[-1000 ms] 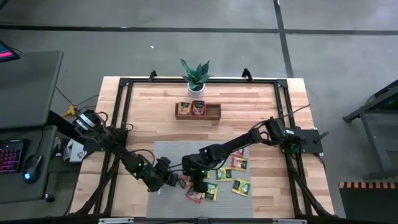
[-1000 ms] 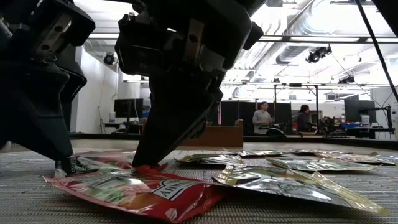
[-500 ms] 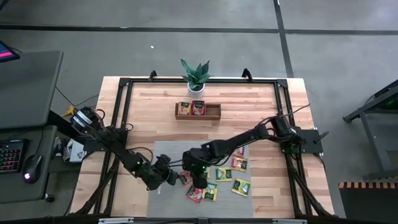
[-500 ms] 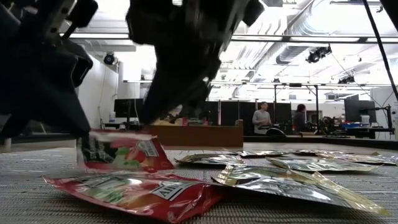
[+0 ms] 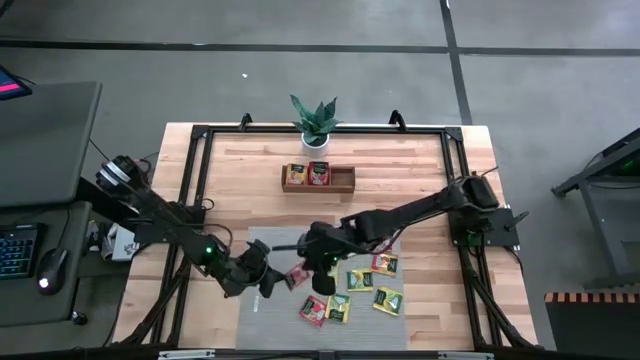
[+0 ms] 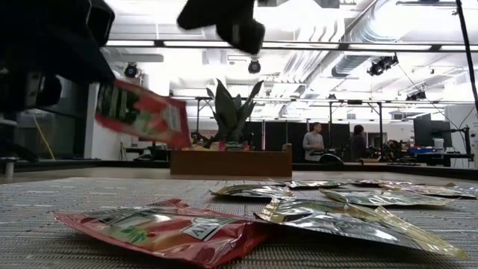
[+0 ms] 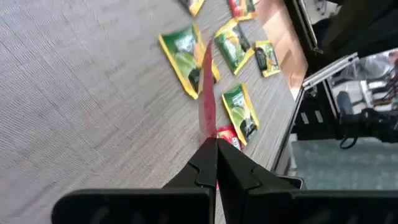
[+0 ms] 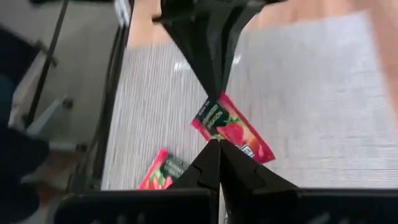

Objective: Pick & Place Tea
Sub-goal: Put the red tea bag into the middle section of the wooden organizer

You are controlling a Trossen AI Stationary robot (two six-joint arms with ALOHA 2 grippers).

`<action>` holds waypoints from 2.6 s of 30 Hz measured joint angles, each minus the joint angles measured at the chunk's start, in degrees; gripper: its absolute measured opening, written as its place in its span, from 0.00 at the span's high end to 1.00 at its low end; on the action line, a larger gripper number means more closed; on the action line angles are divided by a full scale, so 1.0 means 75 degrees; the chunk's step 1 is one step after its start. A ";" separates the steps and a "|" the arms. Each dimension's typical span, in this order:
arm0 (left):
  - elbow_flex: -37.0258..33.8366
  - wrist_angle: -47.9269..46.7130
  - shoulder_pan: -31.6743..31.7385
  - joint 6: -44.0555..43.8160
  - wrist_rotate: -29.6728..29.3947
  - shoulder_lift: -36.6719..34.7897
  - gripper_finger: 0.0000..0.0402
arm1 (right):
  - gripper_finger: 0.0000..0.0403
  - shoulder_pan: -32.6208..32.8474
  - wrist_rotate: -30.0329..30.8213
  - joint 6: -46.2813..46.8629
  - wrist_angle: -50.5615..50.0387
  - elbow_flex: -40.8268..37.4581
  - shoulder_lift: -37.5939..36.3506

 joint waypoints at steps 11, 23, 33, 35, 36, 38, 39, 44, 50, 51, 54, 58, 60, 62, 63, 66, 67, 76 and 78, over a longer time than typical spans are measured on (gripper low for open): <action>0.0006 -0.1636 0.1681 0.2564 0.2106 -0.1827 1.00 | 1.00 0.0002 0.1831 0.1642 -0.1696 0.0011 -0.0992; 0.0765 -0.3525 0.4872 0.5935 0.5538 -0.2046 1.00 | 1.00 0.0383 0.2436 0.3138 -0.2711 -0.0451 -0.1226; 0.4143 -0.7238 0.6837 0.9444 0.5890 -0.0566 1.00 | 1.00 0.0751 0.2985 0.4929 0.0999 -0.4246 -0.3002; 0.4929 -0.7980 0.7050 0.9996 0.5890 0.0014 1.00 | 1.00 0.0826 0.3263 0.5164 0.1327 -0.4860 -0.3485; 0.5347 -0.8317 0.7152 1.0269 0.5887 0.0317 1.00 | 1.00 0.0846 0.3385 0.5211 0.1457 -0.5151 -0.3723; 0.6209 -0.8988 0.7272 1.0804 0.5812 0.0956 1.00 | 1.00 0.0867 0.3527 0.5242 0.1610 -0.5649 -0.4185; 0.6622 -0.9382 0.7328 1.1056 0.5725 0.1292 1.00 | 1.00 0.0866 0.3554 0.5241 0.1704 -0.5863 -0.4426; 0.8816 -1.1054 0.7463 1.2122 0.5036 0.2988 1.00 | 1.00 0.0796 0.3709 0.5171 0.1852 -0.6781 -0.5600; 1.1360 -1.2443 0.7440 1.2670 0.4218 0.4801 1.00 | 1.00 0.0796 0.3843 0.5149 0.1828 -0.7722 -0.6780; 1.1716 -1.2541 0.7440 1.2708 0.4125 0.5062 1.00 | 1.00 0.0796 0.3841 0.5148 0.1851 -0.7863 -0.6929; 1.2502 -1.2603 0.7440 1.2747 0.3875 0.5701 1.00 | 1.00 0.0796 0.3827 0.5148 0.1801 -0.8156 -0.7291; 1.2801 -1.2635 0.7440 1.2760 0.3498 0.5970 1.00 | 1.00 0.0796 0.3774 0.5148 0.1792 -0.8430 -0.7563; 1.2814 -1.2626 0.7440 1.2794 0.3008 0.6032 1.00 | 1.00 0.0796 0.3715 0.5096 0.1771 -0.8493 -0.7621; 1.2811 -1.2626 0.7440 1.2845 0.2656 0.6179 1.00 | 1.00 0.0793 0.3602 0.4983 0.1766 -0.8490 -0.7628; 1.2806 -1.2623 0.7440 1.2914 0.2593 0.6258 1.00 | 1.00 0.0793 0.3557 0.4942 0.1751 -0.8490 -0.7628; 1.2805 -1.2623 0.7440 1.2987 0.2180 0.6442 1.00 | 1.00 0.0793 0.3490 0.4815 0.1743 -0.8490 -0.7628; 1.2805 -1.2621 0.7440 1.3006 0.2033 0.6475 1.00 | 1.00 0.0793 0.3470 0.4795 0.1737 -0.8490 -0.7628; 1.2733 -1.2620 0.7440 1.3287 0.1623 0.6520 1.00 | 1.00 0.0793 0.3325 0.4730 0.1737 -0.8490 -0.7625; 1.2660 -1.2615 0.7440 1.3354 0.1583 0.6520 1.00 | 1.00 0.0793 0.3322 0.4687 0.1735 -0.8490 -0.7625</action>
